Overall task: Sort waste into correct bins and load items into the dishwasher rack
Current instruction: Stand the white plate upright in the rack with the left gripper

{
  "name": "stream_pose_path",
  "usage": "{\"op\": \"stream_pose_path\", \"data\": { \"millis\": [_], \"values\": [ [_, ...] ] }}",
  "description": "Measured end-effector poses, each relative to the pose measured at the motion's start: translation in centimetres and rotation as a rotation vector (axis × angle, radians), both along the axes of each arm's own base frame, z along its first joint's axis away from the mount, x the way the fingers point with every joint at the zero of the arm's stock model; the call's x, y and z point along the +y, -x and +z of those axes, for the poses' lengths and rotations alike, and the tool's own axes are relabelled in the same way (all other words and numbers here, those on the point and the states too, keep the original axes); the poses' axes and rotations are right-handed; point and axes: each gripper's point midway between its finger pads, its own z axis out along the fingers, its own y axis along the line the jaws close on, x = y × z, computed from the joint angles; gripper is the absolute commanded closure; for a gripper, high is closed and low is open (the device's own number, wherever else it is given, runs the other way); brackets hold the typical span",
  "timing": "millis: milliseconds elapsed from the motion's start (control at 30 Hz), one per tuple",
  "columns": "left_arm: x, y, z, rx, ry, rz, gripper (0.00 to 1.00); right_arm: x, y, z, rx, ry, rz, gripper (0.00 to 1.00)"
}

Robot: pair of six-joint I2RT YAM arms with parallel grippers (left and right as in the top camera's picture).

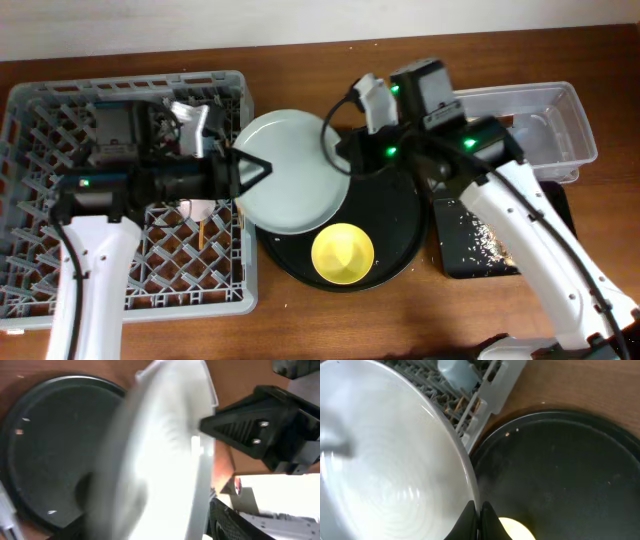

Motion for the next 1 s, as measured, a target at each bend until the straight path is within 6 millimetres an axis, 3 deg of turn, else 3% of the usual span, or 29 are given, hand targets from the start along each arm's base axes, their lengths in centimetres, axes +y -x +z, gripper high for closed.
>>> {"op": "stream_pose_path", "data": {
  "millis": [33,67,167,200,300,333,367,400,467,500,567,633,667,767,833,900,967,1000],
  "values": [
    [-1.0,0.3,0.2,-0.012,0.004,-0.032,0.67,0.5,0.2,0.0,-0.012,0.007,0.011,0.96],
    [-1.6,0.5,0.3,-0.022,0.005,-0.053,0.78,0.6,0.1,0.1,-0.02,0.012,0.01,0.96],
    [-2.1,0.4,0.4,-0.039,0.003,-0.066,0.93,0.3,-0.2,-0.1,-0.03,0.031,-0.005,0.93],
    [-1.9,0.2,0.1,-0.039,-0.016,-0.054,0.98,0.2,-0.3,0.0,-0.035,0.034,-0.01,0.76],
    [-1.6,-0.2,0.0,-0.055,-0.036,-0.04,1.0,0.0,-1.0,0.3,-0.058,0.031,-0.025,0.56],
    [-1.1,-0.7,-0.2,-0.062,-0.058,-0.018,1.0,-1.0,-1.0,-0.1,-0.036,0.042,-0.048,0.55],
    [0.6,-1.6,-0.8,-0.064,-0.113,0.05,1.0,-3.8,-1.4,-0.7,0.013,0.062,-0.115,0.46],
    [2.8,-2.6,-1.4,-0.064,-0.164,0.126,1.0,-6.4,-1.6,-0.9,0.046,0.079,-0.18,0.31],
    [8.1,-4.6,-2.4,-0.069,-0.302,0.312,1.0,-11.0,0.3,-1.6,0.143,0.129,-0.265,0.01],
    [10.2,-5.4,-2.6,-0.074,-0.362,0.401,1.0,-12.0,0.9,-2.0,0.176,0.147,-0.273,0.01],
    [13.4,-6.7,-2.5,-0.096,-0.484,0.572,1.0,-12.1,1.0,-2.1,0.178,0.151,-0.269,0.01],
    [14.5,-7.0,-2.1,-0.124,-0.605,0.669,1.0,-12.1,1.0,-2.1,0.177,0.152,-0.268,0.01],
    [14.4,-7.2,-1.9,-0.143,-0.638,0.689,1.0,-12.1,1.0,-2.1,0.177,0.153,-0.267,0.01],
    [12.0,-8.9,-0.7,-0.249,-0.675,0.698,1.0,-12.1,1.0,-2.1,0.178,0.153,-0.266,0.01],
    [11.0,-10.6,-3.4,-0.217,-0.71,0.668,1.0,-12.1,1.0,-2.1,0.177,0.153,-0.268,0.01],
    [11.7,-13.3,-6.2,-0.202,-0.776,0.702,1.0,-12.1,1.0,-2.1,0.178,0.153,-0.267,0.01],
    [11.9,-14.8,-6.2,-0.242,-0.777,0.733,1.0,-12.1,1.0,-2.1,0.178,0.153,-0.267,0.01],
    [12.0,-15.3,-7.3,-0.228,-0.797,0.734,1.0,-12.1,1.0,-2.1,0.178,0.153,-0.267,0.01]
  ]
}}
